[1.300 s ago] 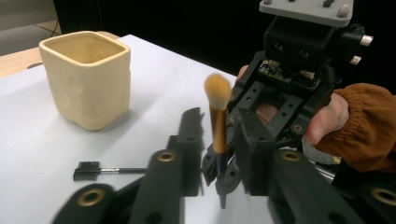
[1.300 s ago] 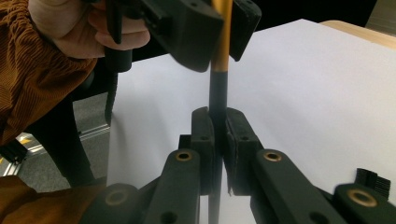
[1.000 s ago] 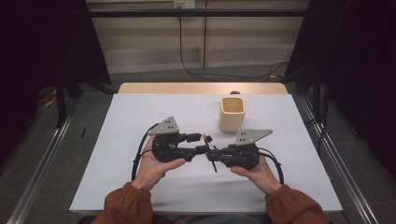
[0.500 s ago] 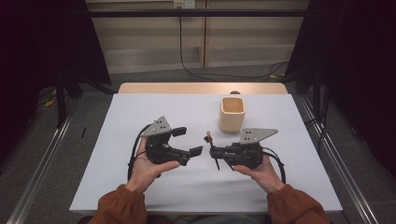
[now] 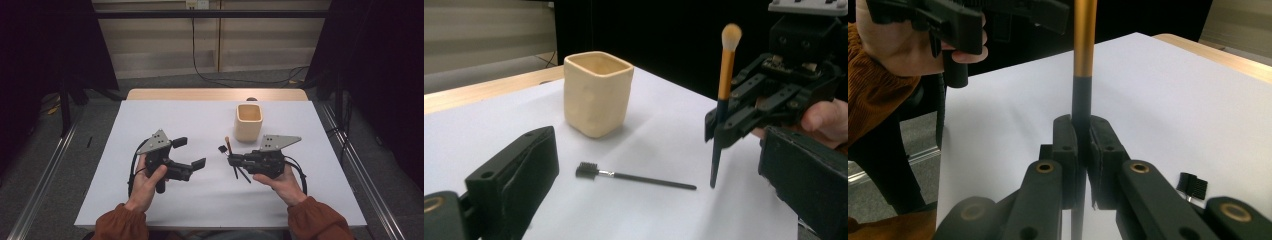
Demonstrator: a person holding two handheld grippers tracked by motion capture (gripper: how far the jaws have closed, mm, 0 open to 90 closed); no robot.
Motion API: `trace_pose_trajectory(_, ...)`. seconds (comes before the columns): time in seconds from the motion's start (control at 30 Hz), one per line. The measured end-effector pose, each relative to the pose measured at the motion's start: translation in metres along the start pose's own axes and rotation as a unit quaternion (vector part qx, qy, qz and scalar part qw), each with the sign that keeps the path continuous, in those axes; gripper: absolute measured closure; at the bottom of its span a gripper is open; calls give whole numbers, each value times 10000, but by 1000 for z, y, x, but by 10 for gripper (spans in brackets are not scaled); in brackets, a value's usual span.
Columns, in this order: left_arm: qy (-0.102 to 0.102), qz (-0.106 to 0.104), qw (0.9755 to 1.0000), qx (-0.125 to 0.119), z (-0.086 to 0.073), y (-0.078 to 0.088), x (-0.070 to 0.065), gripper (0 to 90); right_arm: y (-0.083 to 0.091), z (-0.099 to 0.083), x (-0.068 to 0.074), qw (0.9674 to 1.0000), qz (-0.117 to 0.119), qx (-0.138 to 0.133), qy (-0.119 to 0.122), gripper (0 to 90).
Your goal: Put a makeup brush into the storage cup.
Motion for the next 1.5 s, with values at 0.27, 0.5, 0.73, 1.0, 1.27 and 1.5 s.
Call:
trace_pose_trajectory(0.27, -81, 374, 9993, -10, -16, 11, 5, 24, 7, 4, -6, 9998, -155, -124, -57, 835)
trace_pose_trajectory(0.5, 99, 519, 9986, -89, -32, 25, 6, 9, 13, 11, -13, 9993, -303, -207, -1, 835)
trace_pose_trajectory(0.73, 136, 763, 9970, -70, -45, 39, 12, 12, 25, 19, -21, 9985, -455, -314, -10, 835)
trace_pose_trajectory(1.0, 238, 841, 9962, -55, -61, 43, 15, 15, 29, 25, -30, 9973, -597, -416, -91, 835)
trace_pose_trajectory(1.27, 345, 894, 9954, 42, -73, 52, 17, 14, 40, 35, -40, 9953, -773, -573, -103, 835)
trace_pose_trajectory(1.5, 330, 1061, 9938, -70, -75, 60, 19, 14, 47, 46, -49, 9934, -946, -646, -113, 835)
Point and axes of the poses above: each handheld gripper's, and its own axes: y roughly backward along the jaws, z roughly out of its top, x roughly to its left, the point moved 3 cm from there along -y, roughly forward along the jaws, and after that the axes turned 12 degrees about x, right-handed, at the moved point
